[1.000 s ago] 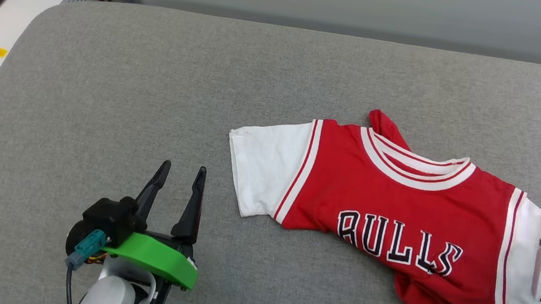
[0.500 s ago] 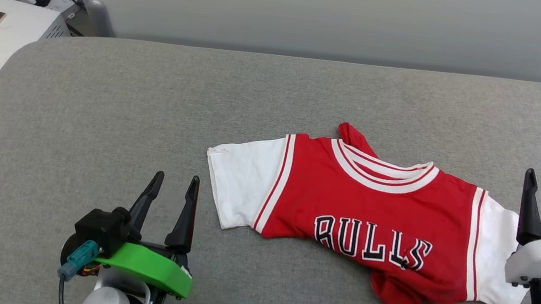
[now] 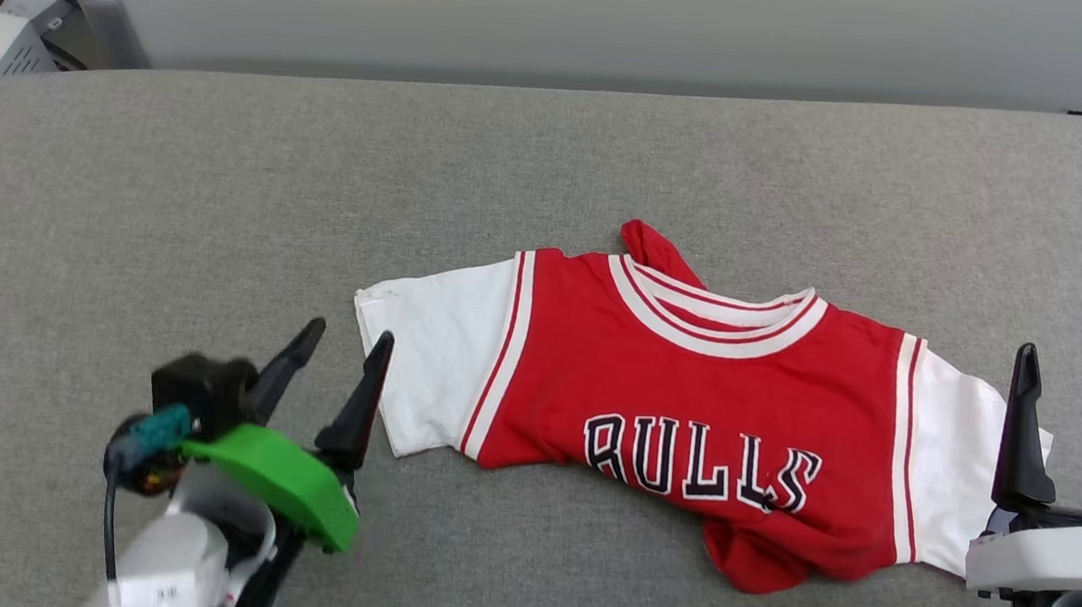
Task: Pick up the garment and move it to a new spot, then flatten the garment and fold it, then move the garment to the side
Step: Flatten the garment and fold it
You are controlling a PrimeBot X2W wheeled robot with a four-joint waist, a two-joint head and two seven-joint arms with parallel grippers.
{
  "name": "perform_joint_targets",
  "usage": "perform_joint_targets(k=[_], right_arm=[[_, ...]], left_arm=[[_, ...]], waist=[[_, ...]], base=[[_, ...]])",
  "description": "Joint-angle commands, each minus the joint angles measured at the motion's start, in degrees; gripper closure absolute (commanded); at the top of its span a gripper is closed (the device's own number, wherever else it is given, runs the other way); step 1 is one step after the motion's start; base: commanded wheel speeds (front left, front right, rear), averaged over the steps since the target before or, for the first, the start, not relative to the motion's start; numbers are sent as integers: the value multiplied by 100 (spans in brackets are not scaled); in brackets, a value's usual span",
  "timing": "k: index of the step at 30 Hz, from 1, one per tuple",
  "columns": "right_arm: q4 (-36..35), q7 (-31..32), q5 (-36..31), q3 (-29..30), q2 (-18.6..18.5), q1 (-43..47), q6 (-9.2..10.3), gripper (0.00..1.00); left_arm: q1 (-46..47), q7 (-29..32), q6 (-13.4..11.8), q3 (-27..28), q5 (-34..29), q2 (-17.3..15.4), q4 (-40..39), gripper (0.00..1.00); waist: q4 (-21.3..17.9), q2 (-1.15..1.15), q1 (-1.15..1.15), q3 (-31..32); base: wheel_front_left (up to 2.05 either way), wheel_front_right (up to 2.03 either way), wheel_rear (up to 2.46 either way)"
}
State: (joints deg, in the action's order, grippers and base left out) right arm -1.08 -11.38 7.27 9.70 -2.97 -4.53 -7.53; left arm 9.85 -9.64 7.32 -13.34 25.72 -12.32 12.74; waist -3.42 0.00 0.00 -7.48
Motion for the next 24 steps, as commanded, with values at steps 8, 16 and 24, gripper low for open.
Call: perform_joint_targets(k=[8, 16, 24], right_arm=[[-111, -85, 116, -12, 8, -232, 4, 0], [-118, -151, 37, -134, 9, -414, 4, 0], [-59, -263, 144, -215, 9, -538, 4, 0]], left_arm=[[1736, 2726, 16, -514, 985, -910, 381, 0], [2814, 5267, -83, -860, 1410, -1365, 976, 0], [3109, 5740, -286, -781, 1606, -1389, 1268, 0]], waist=[[-158, 0, 0, -421], [-356, 0, 0, -727], [-585, 0, 0, -1075]], base=[[0, 0, 0], [0, 0, 0], [0, 0, 0]])
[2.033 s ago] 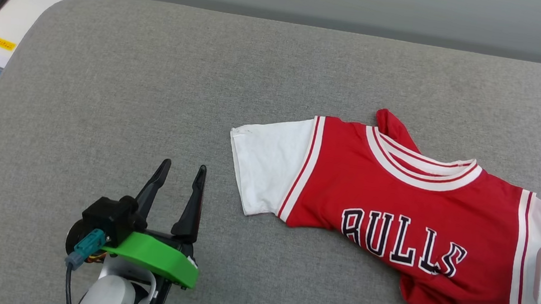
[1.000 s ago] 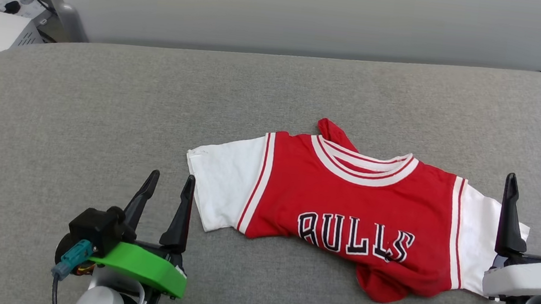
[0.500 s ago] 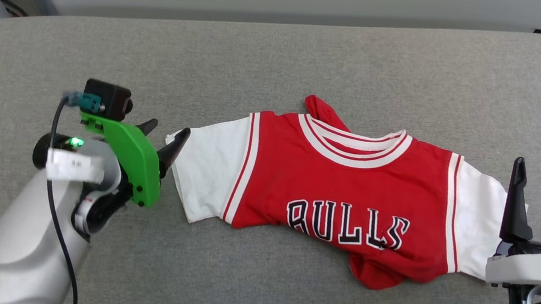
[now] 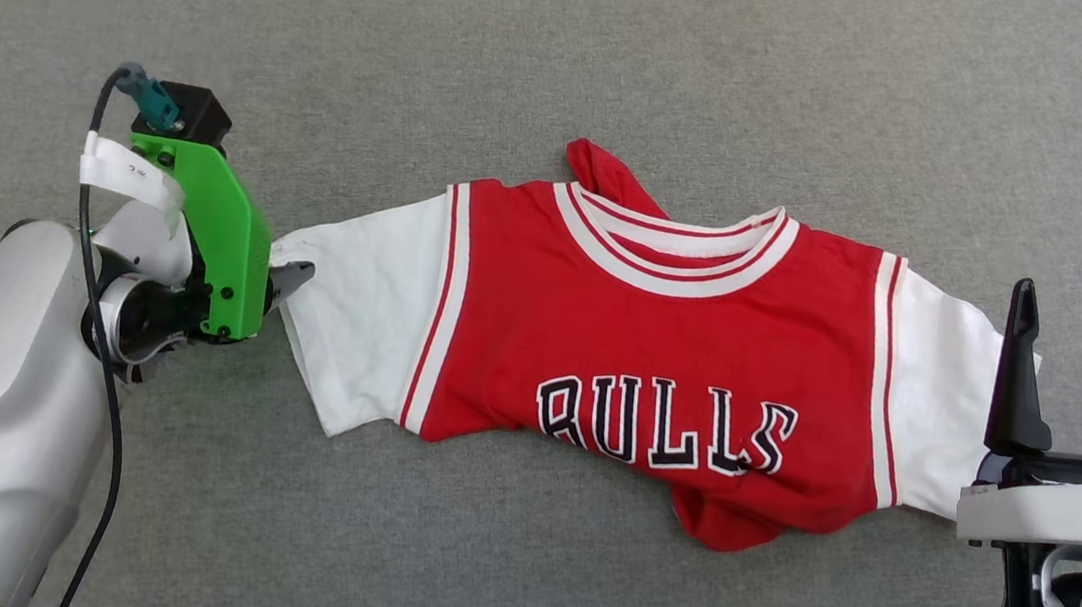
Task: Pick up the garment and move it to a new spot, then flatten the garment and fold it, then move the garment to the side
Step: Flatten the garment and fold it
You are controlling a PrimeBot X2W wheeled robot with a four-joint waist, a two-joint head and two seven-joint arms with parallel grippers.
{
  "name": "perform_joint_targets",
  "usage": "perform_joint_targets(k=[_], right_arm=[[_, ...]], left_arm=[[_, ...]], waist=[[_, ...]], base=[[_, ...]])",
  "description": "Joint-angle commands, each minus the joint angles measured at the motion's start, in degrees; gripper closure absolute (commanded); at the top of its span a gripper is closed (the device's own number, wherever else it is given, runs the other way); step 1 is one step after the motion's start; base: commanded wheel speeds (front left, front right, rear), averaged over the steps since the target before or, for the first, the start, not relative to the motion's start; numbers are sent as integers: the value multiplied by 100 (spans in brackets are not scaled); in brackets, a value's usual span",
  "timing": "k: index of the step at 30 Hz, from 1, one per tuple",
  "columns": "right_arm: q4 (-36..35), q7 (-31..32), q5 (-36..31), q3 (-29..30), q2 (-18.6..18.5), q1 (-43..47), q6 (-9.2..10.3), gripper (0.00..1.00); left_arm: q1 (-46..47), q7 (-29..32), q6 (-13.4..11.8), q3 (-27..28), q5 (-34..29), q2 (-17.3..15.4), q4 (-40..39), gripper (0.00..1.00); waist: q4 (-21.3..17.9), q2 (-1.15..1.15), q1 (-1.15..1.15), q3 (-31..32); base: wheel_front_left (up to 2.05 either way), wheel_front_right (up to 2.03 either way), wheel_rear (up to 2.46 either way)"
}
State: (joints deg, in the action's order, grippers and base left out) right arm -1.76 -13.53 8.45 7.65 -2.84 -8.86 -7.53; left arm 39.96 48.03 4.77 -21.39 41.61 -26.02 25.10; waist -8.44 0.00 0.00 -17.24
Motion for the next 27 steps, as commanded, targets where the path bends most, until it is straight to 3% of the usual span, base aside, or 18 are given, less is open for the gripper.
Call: perform_joint_targets(k=[1, 11, 12, 14, 17, 27], right_arm=[[11, -57, 77, -15, -4, -120, 4, 0], [30, -116, 44, -119, -4, -224, 4, 0], [31, -118, 34, -127, -4, -228, 4, 0], [24, -121, 16, -140, -4, -230, 4, 0], [16, -124, -14, -95, -4, -214, 4, 0], [119, 109, 35, 84, -4, -141, 4, 0]], left_arm=[[110, -28, -45, 26, 16, -21, 73, 0], [228, -316, -69, -124, -217, -32, 697, 0], [204, -240, -52, -150, -179, -9, 764, 21], [123, -24, -7, -243, -112, 30, 858, 100], [28, -37, 29, -234, 10, 102, 868, 100], [-332, -1013, -66, 346, 379, 111, 618, 100]], waist=[[-100, 0, 0, -133], [-211, 0, 0, -363], [-212, 0, 0, -361], [-205, 0, 0, -352], [-143, 0, 0, -324], [160, 0, 0, 127]], base=[[0, 0, 0], [0, 0, 0], [0, 0, 0], [0, 0, 0], [0, 0, 0], [0, 0, 0]])
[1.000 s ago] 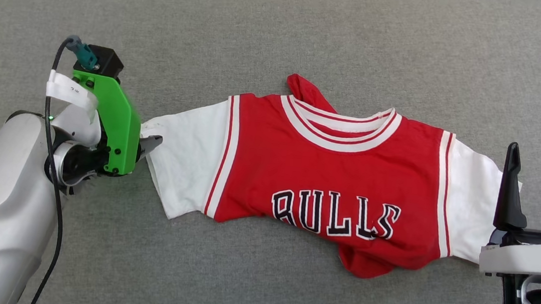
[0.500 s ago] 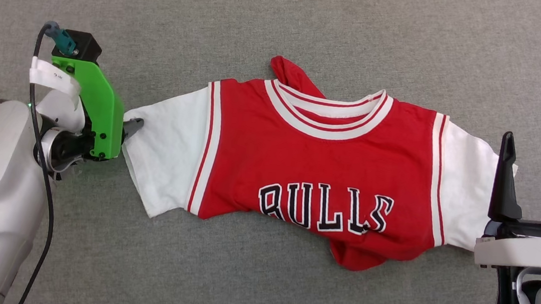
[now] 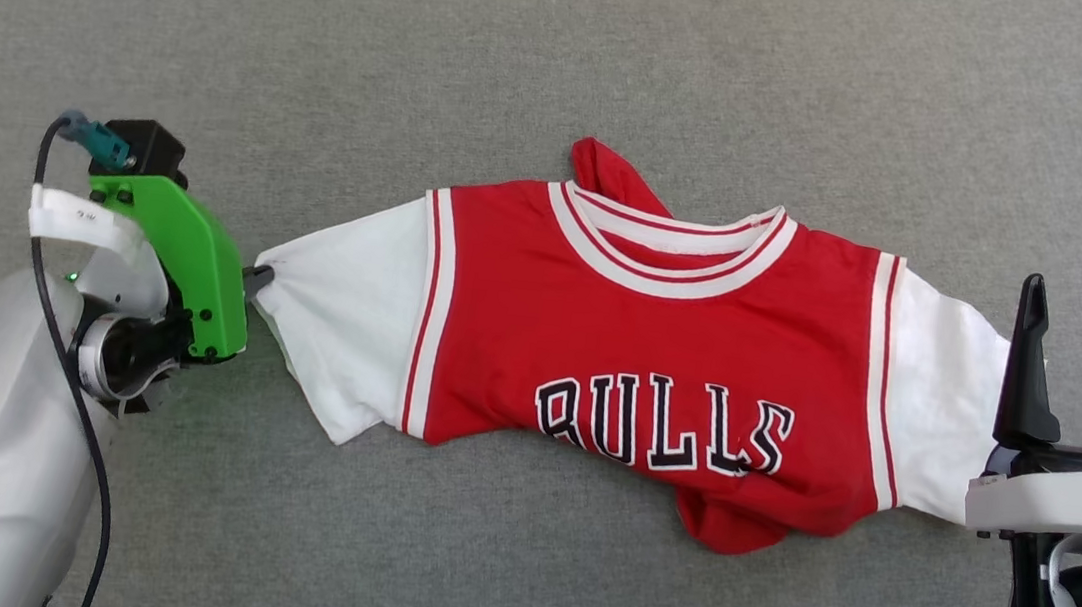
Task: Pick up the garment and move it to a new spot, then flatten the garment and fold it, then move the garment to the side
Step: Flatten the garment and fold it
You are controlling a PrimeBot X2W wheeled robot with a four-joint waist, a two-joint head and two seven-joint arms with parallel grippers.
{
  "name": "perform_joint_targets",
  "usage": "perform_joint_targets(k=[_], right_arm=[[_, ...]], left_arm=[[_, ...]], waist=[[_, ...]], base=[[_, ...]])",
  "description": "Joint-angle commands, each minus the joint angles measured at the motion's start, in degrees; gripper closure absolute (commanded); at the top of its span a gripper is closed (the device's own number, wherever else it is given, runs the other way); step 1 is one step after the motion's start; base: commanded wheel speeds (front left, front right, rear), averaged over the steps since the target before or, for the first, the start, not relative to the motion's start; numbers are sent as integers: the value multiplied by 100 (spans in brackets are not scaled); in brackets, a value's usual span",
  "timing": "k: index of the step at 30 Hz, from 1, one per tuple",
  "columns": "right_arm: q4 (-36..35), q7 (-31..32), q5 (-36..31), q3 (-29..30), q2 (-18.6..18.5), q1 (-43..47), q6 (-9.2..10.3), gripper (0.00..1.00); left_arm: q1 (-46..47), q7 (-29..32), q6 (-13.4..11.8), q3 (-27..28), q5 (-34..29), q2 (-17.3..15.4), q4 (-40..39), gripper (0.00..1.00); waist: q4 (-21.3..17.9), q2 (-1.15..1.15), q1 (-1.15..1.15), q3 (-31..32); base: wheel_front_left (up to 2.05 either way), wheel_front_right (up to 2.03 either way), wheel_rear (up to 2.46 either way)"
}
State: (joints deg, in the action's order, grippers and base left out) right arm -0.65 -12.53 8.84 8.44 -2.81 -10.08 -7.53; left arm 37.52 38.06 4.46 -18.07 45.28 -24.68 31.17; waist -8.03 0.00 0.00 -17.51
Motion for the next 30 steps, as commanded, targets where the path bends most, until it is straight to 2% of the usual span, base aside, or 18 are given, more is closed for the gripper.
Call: perform_joint_targets(k=[1, 4, 7, 11, 14, 19, 24, 30], right_arm=[[20, 98, -39, 42, -7, 11, 4, 0], [56, 481, -157, 134, -7, 85, 4, 0], [38, 1148, -229, 268, -22, 97, 4, 0], [-14, 2394, -306, 507, -195, 52, 4, 0], [-38, 3557, -122, 773, -280, -81, 4, 0], [1, 5102, 11, 872, -759, -372, 4, 0], [305, 5935, 81, 891, -1120, -670, 4, 0], [722, 6154, 327, 807, -1272, -1022, 4, 0]], left_arm=[[-180, -91, -53, 77, 56, -42, -93, 100], [-519, -223, -120, 225, 192, -73, -489, 100], [-1003, -296, -251, 353, 320, -108, -1144, 100], [-1674, -312, -543, 438, 372, -150, -2195, 100], [-2143, -252, -800, 423, 354, -158, -3058, 100], [-2676, -144, -1127, 395, 337, -162, -4141, 100], [-2902, -68, -1285, 310, 263, -176, -4708, 100], [-2931, -15, -1335, 252, 193, -219, -4973, 100]], waist=[[159, 0, 0, 218], [258, 0, 0, 378], [350, 0, 0, 468], [466, 0, 0, 507], [533, 0, 0, 481], [613, 0, 0, 369], [689, 0, 0, 240], [759, 0, 0, 76]], base=[[0, 0, 0], [0, 0, 0], [0, 0, 0], [0, 0, 0], [0, 0, 0], [0, 0, 0], [0, 0, 0], [0, 0, 0]])
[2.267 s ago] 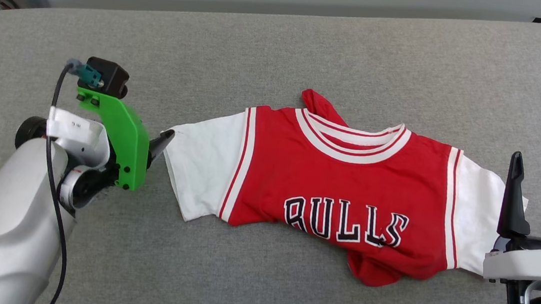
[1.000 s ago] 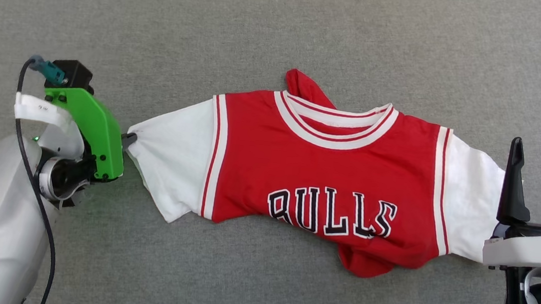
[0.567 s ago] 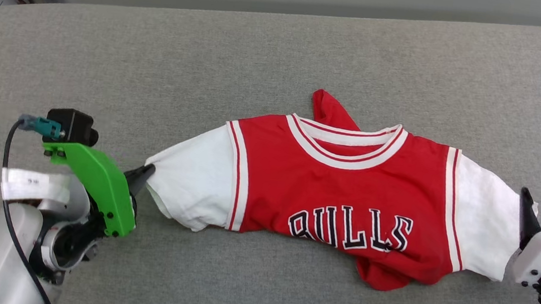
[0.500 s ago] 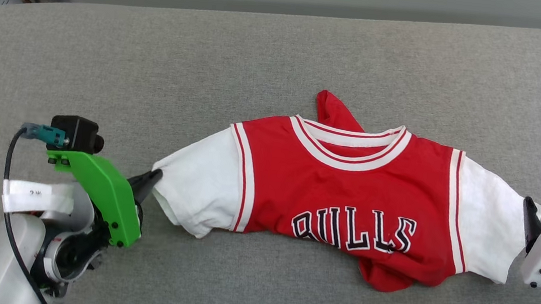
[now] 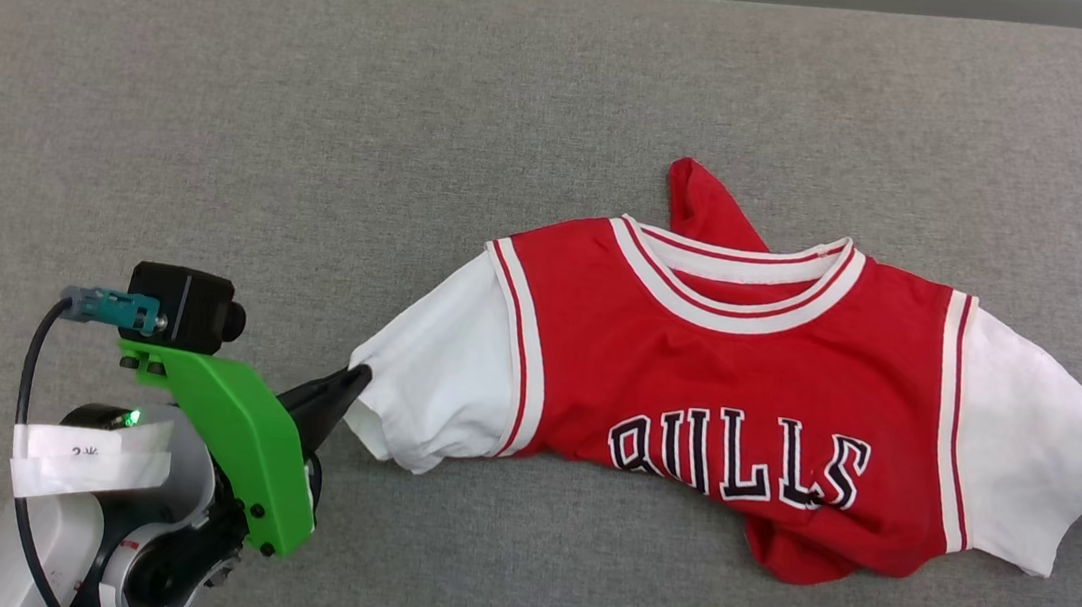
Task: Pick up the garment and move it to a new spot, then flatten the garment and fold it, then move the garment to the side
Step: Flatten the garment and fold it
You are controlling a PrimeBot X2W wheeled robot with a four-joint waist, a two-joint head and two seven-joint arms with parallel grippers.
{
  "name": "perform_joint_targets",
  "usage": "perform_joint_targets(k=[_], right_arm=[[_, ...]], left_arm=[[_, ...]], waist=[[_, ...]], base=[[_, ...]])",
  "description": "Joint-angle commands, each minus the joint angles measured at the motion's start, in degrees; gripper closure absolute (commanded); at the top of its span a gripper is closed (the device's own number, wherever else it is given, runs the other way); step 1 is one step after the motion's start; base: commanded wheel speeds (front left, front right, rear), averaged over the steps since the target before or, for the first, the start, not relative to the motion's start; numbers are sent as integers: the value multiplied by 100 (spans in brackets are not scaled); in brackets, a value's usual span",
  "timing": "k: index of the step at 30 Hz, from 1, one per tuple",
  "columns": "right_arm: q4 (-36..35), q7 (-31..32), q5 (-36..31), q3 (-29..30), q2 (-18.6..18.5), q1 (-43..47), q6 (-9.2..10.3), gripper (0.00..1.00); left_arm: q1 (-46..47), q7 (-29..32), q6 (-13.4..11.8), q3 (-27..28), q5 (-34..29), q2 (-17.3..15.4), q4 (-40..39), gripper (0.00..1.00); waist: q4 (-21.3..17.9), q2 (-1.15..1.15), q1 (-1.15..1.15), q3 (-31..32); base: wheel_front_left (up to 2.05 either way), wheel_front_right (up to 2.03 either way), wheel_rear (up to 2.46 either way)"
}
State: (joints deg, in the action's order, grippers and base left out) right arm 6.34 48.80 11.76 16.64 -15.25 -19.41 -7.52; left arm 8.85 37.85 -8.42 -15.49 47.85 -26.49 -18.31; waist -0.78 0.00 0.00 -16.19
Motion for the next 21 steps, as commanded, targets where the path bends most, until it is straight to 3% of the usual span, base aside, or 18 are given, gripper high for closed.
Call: perform_joint_targets(k=[1, 13, 19, 20, 21], right_arm=[[87, 42, 50, -26, -52, -123, 3, 0], [842, -171, 47, -118, -114, -344, 3, 0], [1106, -345, 131, -436, -191, -357, 3, 0], [1163, -356, 171, -483, -190, -368, 3, 6], [1221, -368, 198, -535, -196, -374, 3, 80]], left_arm=[[-59, 11, -54, -18, -75, -38, -50, 100], [135, -50, 84, -77, -36, 13, -15, 100], [228, -79, 127, -53, -51, -27, 84, 100], [240, -80, 135, -52, -50, -32, 100, 100], [251, -81, 141, -49, -47, -37, 114, 100]], waist=[[43, 0, 0, -78], [132, 0, 0, -382], [143, 0, 0, -494], [143, 0, 0, -502], [143, 0, 0, -506]], base=[[0, 0, 0], [0, 0, 0], [0, 0, 0], [0, 0, 0], [0, 0, 0]])
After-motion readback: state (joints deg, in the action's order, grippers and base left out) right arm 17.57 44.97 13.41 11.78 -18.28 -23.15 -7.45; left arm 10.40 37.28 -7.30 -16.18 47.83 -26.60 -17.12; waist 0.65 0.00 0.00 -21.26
